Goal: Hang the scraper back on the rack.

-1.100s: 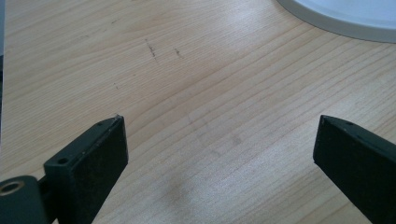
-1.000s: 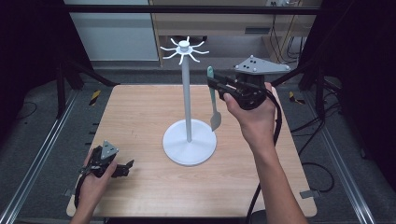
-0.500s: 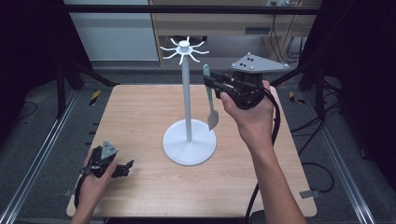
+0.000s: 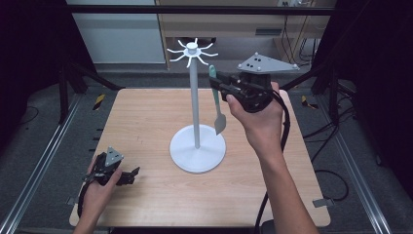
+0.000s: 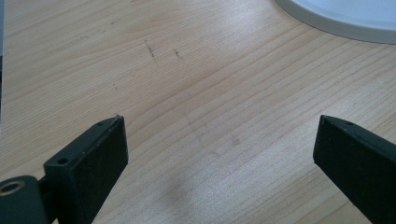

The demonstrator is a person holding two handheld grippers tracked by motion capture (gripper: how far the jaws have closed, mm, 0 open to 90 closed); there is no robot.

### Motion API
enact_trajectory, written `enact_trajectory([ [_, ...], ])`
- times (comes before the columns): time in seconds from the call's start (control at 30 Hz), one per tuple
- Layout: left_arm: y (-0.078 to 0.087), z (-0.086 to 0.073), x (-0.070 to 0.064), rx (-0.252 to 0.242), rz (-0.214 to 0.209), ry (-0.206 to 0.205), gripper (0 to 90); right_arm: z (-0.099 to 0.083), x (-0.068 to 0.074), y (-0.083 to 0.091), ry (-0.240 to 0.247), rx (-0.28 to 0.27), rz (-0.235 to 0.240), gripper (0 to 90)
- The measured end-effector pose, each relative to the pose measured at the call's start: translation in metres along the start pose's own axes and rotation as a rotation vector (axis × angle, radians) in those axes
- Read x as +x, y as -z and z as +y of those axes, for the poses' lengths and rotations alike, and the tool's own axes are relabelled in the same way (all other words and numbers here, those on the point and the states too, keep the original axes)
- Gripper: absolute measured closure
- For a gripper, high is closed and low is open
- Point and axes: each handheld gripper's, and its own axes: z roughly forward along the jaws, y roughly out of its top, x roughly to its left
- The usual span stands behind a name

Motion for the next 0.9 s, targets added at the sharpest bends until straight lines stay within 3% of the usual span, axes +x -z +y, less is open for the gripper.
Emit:
enact_trajectory([
  [0.9,0.0,0.0,0.0,-0.005,-0.001,0.005,2.9,0.01,0.001,-0.009,0.002,0.031,-0.007,74.4],
])
